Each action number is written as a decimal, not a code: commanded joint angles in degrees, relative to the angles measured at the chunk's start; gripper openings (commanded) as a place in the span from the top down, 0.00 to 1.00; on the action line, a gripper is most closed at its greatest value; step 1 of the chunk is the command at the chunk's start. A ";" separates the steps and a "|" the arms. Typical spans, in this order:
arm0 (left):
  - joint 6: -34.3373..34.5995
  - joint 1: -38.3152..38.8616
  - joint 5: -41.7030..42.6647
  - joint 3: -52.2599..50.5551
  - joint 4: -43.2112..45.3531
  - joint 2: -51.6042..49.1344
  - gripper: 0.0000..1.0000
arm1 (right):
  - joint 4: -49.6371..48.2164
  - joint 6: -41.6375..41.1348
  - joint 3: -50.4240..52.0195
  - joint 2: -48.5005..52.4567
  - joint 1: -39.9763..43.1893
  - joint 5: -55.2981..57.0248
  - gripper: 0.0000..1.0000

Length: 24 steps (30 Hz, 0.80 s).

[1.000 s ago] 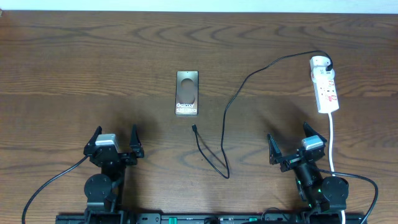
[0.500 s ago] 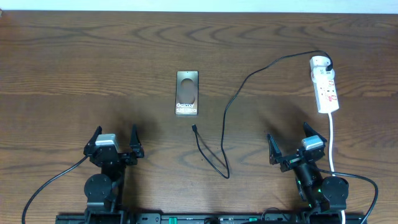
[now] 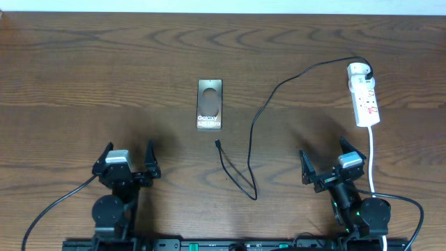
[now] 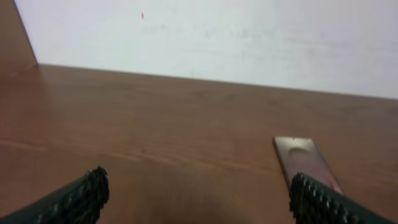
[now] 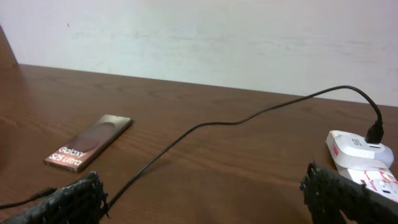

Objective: Plug charger to phone and switch on socket

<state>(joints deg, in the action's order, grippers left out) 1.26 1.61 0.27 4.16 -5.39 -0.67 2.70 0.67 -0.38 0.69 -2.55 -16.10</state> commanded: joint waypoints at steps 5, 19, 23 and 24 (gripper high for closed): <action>0.90 -0.31 0.79 29.42 -16.81 -12.22 0.07 | 0.20 0.07 0.07 -0.31 -0.22 -0.13 0.01; 1.16 -0.24 5.75 110.95 -73.20 -78.12 0.07 | 0.20 0.07 0.07 -0.31 -0.22 -0.13 0.01; 3.91 0.09 5.77 116.30 -79.25 -91.03 0.07 | 0.20 0.07 0.07 -0.31 -0.22 -0.13 0.01; 5.18 0.09 5.79 116.26 -79.10 -93.31 0.07 | 0.20 0.07 0.07 -0.31 -0.22 -0.13 0.01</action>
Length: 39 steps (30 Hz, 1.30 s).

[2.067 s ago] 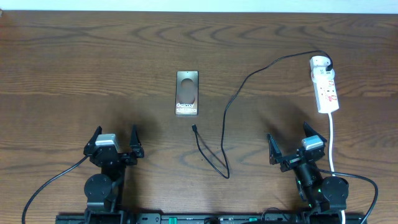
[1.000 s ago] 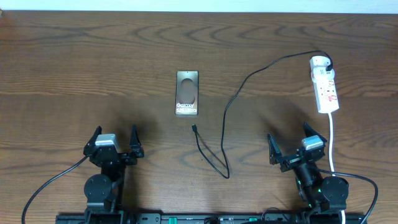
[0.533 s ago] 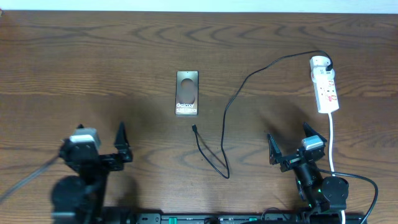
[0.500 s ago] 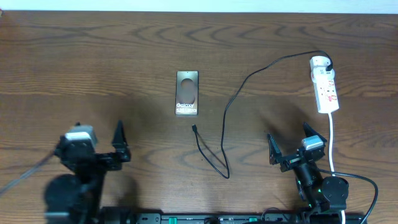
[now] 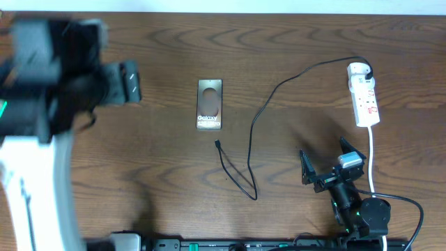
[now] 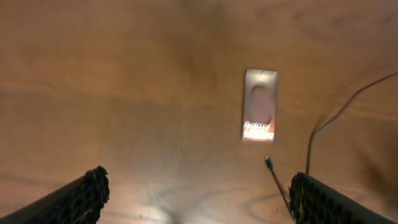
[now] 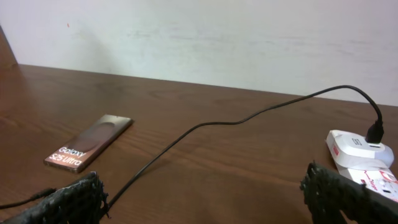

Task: Plug charger to phone and switch on socket
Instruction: 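Reach the left gripper forward over the bronze Galaxy phone and grasp it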

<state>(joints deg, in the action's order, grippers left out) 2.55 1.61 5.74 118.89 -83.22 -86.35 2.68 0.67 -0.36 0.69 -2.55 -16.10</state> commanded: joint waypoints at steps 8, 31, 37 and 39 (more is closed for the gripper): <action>5.70 0.09 3.04 1.51 6.08 -26.05 0.02 | 0.22 0.09 0.04 -0.31 -0.22 -0.13 0.01; 8.28 8.76 9.22 0.37 6.29 -44.59 0.02 | 0.22 0.09 0.04 -0.31 -0.22 -0.13 0.00; 8.31 13.31 7.67 -0.61 10.32 -44.61 0.02 | 0.22 0.07 0.04 -0.31 -0.24 -0.13 0.01; 8.31 14.69 7.08 -1.55 11.69 -44.61 0.02 | 0.22 0.07 0.04 -0.31 -0.22 -0.13 0.01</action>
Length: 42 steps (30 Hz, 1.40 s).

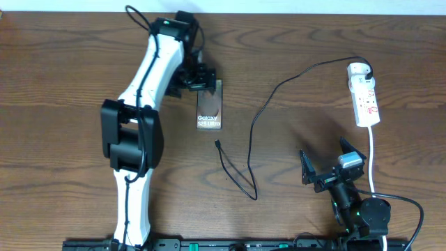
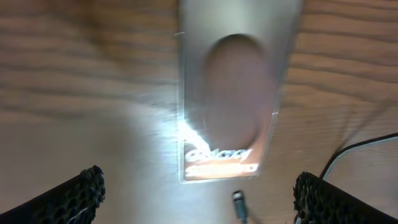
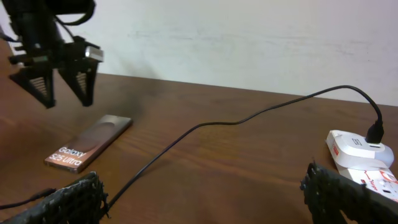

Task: Plug charger to phone and switch on socket
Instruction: 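Reach the left gripper forward over the bronze Galaxy phone and grasp it, then lift the phone with the left gripper and tilt it upright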

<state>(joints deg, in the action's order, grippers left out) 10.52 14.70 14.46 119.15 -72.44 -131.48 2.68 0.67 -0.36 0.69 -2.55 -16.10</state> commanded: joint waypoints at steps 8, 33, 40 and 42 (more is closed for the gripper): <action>0.35 5.33 -2.08 -8.22 8.07 0.52 0.02 | 0.22 0.07 0.04 -0.31 -0.22 -0.13 0.01; 0.79 5.64 -3.56 -21.40 24.20 0.39 0.02 | 0.22 0.09 0.04 -0.31 -0.24 -0.13 0.01; 0.79 5.64 -3.56 -23.58 24.61 0.37 0.02 | 0.22 0.07 0.04 -0.31 -0.22 -0.13 0.01; 0.79 5.64 -3.56 -24.24 24.63 0.37 0.02 | 0.22 0.09 0.04 -0.31 -0.22 -0.13 0.01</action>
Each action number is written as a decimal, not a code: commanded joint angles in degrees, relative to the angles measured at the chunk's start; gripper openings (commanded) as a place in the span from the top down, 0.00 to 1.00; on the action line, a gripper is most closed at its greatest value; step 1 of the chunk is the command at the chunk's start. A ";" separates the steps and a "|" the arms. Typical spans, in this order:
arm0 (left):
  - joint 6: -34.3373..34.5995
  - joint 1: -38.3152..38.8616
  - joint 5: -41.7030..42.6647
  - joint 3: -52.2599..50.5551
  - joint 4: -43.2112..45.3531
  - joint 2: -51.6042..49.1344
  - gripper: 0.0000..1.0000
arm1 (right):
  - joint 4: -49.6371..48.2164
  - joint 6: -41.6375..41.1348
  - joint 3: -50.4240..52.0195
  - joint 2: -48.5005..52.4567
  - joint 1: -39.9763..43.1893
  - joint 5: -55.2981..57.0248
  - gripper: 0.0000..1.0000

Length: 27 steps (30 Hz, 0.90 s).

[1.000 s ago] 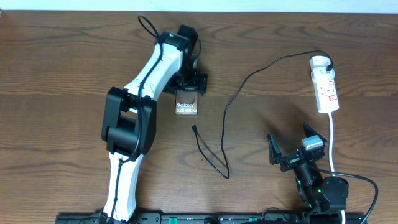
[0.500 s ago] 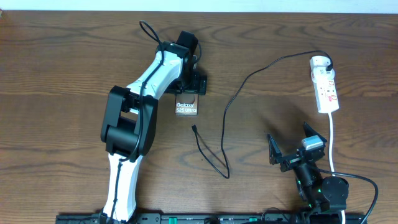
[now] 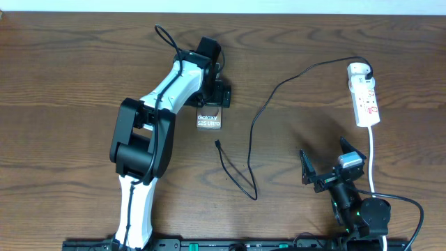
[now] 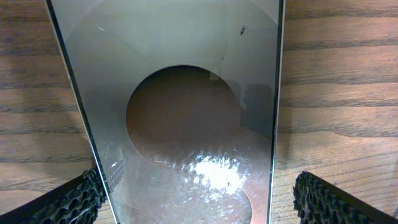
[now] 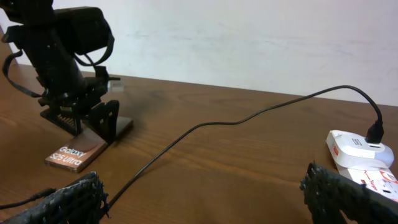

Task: Plug charger to phone and switch on socket
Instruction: 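Lift the phone with the left gripper and tilt it upright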

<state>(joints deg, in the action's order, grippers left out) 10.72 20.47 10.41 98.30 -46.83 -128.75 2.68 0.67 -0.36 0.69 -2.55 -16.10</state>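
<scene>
The phone (image 4: pixel 186 124) lies flat on the wooden table, a label reading "Galaxy S25 Ultra" on its near end (image 3: pixel 210 122). My left gripper (image 3: pixel 211 97) is lowered over it and open, a finger (image 4: pixel 81 199) on either side of the phone's long edges. The black charger cable (image 3: pixel 254 122) runs from the white power strip (image 3: pixel 365 97), where its plug (image 3: pixel 365 70) is seated, to its free connector (image 3: pixel 217 143) just below the phone. My right gripper (image 3: pixel 327 159) rests open and empty at the near right.
The table's far edge meets a white wall (image 5: pixel 249 37). The cable loops across the table's middle (image 5: pixel 186 134). The power strip's white lead (image 3: pixel 371 157) runs toward me past the right arm's base.
The left gripper has come down closer over the phone, which now fills the wrist view between its open fingers. The phone, cable and right arm have not moved.
Both arms sat parked at the near edge with open grippers. The left arm then stood raised at the far left, later above the phone's far end, and now low around the phone. The right arm, cable and power strip stayed put throughout.
</scene>
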 commanded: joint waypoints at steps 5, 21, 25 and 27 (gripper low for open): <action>1.05 -0.13 0.50 -5.05 -0.98 -2.38 0.02 | 0.22 0.07 0.04 -0.31 -0.22 -0.13 0.01; 8.31 -0.13 -10.58 -12.24 0.44 -2.38 0.02 | 0.22 0.07 0.04 -0.31 -0.22 -0.13 0.01; 8.24 -0.13 -10.67 -12.50 2.91 -2.38 0.02 | 0.22 0.07 0.04 -0.31 -0.22 -0.13 0.01; 7.87 -0.13 -10.60 -12.50 4.22 -2.38 0.02 | 0.22 0.07 0.04 -0.31 -0.22 -0.13 0.01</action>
<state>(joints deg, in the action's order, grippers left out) 17.15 21.06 2.00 89.78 -43.99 -124.75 2.68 0.67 -0.38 0.69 -2.55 -16.10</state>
